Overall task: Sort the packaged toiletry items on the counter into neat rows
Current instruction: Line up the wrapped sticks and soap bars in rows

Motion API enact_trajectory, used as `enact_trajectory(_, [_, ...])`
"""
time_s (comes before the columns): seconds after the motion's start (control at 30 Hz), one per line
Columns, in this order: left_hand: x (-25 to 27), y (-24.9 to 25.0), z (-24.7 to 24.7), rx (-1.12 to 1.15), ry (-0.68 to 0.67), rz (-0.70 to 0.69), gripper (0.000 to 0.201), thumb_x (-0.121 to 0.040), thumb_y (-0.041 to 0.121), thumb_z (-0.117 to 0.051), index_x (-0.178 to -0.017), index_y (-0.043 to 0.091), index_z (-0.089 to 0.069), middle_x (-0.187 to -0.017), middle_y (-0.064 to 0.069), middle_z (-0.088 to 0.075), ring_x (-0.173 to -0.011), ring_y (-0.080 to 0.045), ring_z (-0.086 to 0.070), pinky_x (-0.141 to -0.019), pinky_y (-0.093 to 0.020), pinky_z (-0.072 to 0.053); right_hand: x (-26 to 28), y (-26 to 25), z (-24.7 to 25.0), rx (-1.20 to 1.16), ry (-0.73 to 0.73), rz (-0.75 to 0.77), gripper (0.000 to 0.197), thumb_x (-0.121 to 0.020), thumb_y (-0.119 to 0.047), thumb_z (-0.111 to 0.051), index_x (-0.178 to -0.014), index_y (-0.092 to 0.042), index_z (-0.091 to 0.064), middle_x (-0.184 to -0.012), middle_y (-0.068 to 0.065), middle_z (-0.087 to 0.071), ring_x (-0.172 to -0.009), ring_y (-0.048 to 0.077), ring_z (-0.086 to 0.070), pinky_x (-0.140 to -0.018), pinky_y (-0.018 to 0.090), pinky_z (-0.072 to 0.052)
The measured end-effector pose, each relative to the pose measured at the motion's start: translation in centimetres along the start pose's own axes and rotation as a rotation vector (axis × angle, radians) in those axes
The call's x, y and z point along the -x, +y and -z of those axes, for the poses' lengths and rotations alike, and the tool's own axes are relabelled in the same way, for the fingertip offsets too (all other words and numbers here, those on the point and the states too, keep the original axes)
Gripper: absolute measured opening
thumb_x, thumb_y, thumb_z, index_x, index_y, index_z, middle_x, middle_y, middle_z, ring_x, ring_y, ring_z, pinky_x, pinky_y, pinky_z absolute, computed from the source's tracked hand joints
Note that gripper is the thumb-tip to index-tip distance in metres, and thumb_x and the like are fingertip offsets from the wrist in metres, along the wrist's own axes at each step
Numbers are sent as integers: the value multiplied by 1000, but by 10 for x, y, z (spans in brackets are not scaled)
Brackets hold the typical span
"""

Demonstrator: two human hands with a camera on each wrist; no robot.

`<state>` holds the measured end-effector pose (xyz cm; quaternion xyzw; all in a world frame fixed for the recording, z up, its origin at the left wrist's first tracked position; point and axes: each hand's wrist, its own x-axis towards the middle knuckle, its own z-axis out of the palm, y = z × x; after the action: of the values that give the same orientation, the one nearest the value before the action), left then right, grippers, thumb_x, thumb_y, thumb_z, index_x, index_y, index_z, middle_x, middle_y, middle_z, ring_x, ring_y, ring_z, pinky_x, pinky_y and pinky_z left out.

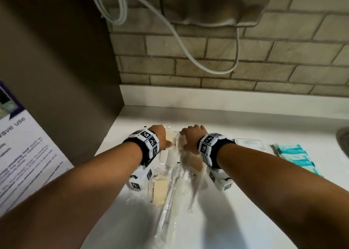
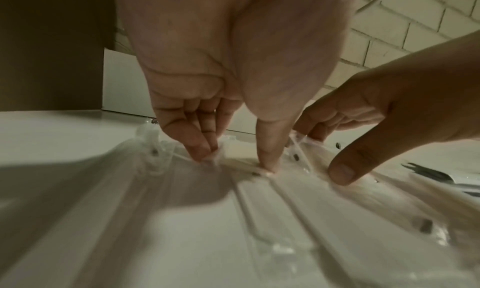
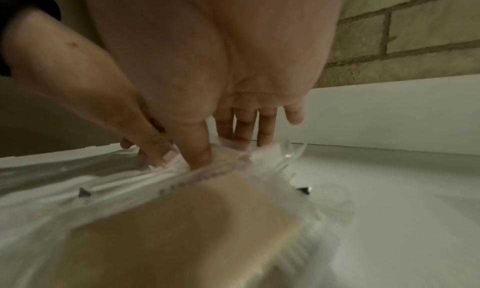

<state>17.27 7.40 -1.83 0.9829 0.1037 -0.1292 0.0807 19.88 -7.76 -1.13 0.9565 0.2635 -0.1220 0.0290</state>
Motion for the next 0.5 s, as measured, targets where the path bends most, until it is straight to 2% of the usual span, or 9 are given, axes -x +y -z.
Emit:
enact_trajectory(0.1, [-3,-10,7,34,32,17,57,-77,36,-74,-119,6,-51,-114,-13,-63,-104,-33,-63,-83,-37,-54,2,-2,17,-115,99,26,34,-92,-20,-51,-126,-18,-55,-130,8,-57,-124,30,-48,-108,39,-30])
enact_trajectory(0.13, [-3,-14,10,30,44,8,48,-80,29,-72,-118,6,-53,-116,-14,-64,-104,-34,-63,-85,-37,-54,3,-2,25,-150,120,44,28,-92,-17,-50,-119,-17,-58,-126,9,-58,-119,31,-52,-104,38,-34])
enact_trajectory(0.2, [-2,-23,17,15,65,-16,30,-84,18,-62,-112,6,-62,-114,-15,-66,-101,-34,-64,-84,-36,-54,9,-3,42,-210,120,86,11,-91,-14,-51,-100,-15,-57,-118,14,-58,-108,33,-58,-88,35,-43])
enact_trajectory(0.23, [-1,-26,22,13,71,-29,27,-85,17,-59,-110,5,-64,-112,-16,-67,-100,-34,-64,-84,-35,-54,13,-2,50,-218,103,121,2,-90,-13,-52,-91,-15,-53,-113,16,-59,-105,33,-59,-81,32,-43])
enact_trajectory(0.27, [3,-29,27,24,79,-46,27,-87,17,-59,-110,4,-65,-112,-16,-68,-101,-34,-64,-83,-34,-52,18,-1,56,-200,83,149,5,-90,-13,-53,-87,-14,-49,-110,16,-59,-102,33,-59,-77,31,-42])
enact_trajectory(0.37, [24,-30,41,78,128,-109,31,-90,21,-58,-115,2,-59,-116,-18,-64,-107,-34,-60,-79,-29,-44,39,-5,63,-24,-48,190,4,-90,-10,-49,-88,-10,-52,-110,16,-58,-101,30,-57,-81,31,-43])
enact_trajectory(0.43, [46,-28,46,130,130,-163,30,-90,21,-59,-114,4,-57,-115,-17,-64,-106,-33,-60,-76,-27,-41,51,-11,55,148,-229,160,9,-91,-7,-47,-95,-10,-55,-109,14,-56,-93,20,-49,-71,25,-39])
enact_trajectory(0.47, [57,-25,47,160,113,-192,30,-90,23,-59,-114,6,-56,-114,-15,-63,-103,-32,-60,-76,-27,-41,56,-13,48,210,-298,143,13,-90,-5,-48,-99,-6,-58,-106,14,-55,-90,19,-46,-67,24,-37])
enact_trajectory(0.5, [70,-24,46,189,90,-218,30,-90,24,-60,-115,8,-55,-111,-13,-63,-100,-30,-60,-75,-27,-41,59,-16,38,226,-340,140,22,-88,-3,-51,-107,-2,-62,-106,16,-57,-90,19,-49,-68,26,-39])
